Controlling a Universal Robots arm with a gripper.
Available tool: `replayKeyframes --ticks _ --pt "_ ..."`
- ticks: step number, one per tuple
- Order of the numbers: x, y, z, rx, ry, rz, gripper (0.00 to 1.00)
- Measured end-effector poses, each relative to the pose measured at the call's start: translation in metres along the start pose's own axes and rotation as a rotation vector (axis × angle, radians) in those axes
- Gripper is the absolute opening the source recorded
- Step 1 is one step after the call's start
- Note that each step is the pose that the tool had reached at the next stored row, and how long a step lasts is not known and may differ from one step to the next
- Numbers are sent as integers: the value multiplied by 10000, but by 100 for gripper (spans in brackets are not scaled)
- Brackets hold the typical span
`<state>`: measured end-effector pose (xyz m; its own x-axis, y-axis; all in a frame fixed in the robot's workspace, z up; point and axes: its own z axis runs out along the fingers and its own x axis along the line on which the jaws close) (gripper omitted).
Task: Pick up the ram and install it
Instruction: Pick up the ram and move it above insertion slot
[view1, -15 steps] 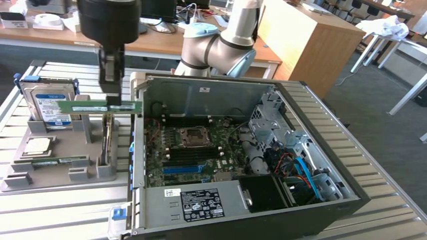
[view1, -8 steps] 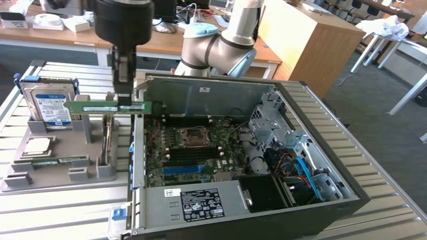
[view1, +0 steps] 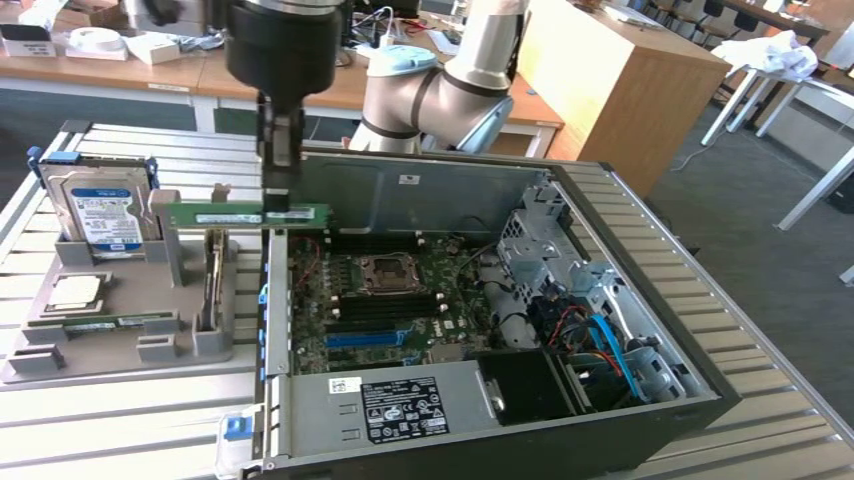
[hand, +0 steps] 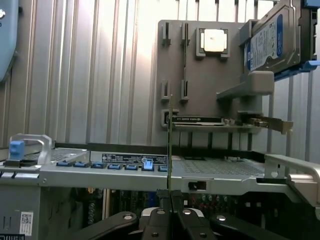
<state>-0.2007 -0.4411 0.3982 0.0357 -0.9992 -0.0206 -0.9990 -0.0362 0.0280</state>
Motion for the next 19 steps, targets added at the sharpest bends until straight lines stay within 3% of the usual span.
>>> replayKeyframes --ticks 19 --pt "25 -590 -17 -4 0 0 11"
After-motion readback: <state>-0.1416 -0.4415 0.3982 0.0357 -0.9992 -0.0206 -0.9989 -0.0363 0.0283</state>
